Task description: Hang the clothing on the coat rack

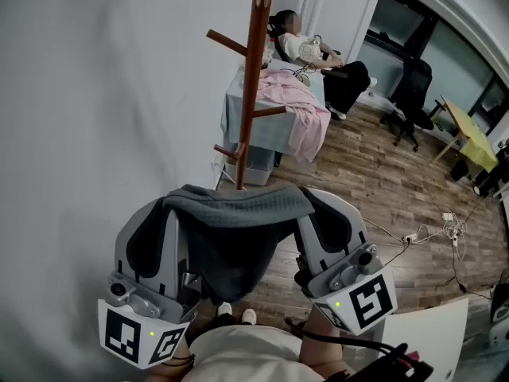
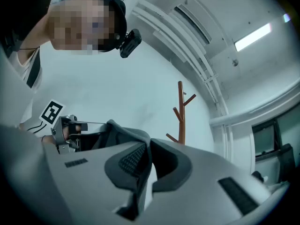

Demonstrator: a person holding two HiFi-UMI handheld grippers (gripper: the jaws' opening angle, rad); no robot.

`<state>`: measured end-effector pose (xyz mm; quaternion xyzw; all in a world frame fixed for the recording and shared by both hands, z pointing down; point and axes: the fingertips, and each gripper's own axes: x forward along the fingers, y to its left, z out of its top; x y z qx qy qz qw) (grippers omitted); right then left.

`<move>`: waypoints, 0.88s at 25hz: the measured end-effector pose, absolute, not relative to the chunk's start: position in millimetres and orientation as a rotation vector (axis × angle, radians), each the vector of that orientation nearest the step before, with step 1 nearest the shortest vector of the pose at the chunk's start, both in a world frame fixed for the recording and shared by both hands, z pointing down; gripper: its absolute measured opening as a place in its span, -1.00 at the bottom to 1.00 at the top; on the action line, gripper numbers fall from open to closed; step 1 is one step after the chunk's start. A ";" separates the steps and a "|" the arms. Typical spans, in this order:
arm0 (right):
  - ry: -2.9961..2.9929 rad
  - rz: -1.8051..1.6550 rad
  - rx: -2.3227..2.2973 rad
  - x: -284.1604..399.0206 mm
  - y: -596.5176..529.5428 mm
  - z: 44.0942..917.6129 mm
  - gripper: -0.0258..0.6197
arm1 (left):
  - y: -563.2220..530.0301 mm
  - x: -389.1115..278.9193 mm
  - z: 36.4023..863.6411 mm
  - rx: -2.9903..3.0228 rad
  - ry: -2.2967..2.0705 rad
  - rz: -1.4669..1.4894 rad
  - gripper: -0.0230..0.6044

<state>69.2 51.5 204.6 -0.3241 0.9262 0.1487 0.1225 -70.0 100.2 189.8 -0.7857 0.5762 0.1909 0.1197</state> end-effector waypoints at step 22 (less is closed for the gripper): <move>2.707 0.366 -0.988 58.7 40.2 217.8 -0.84 | 84.2 -81.2 205.8 -2.336 1.709 0.518 -0.79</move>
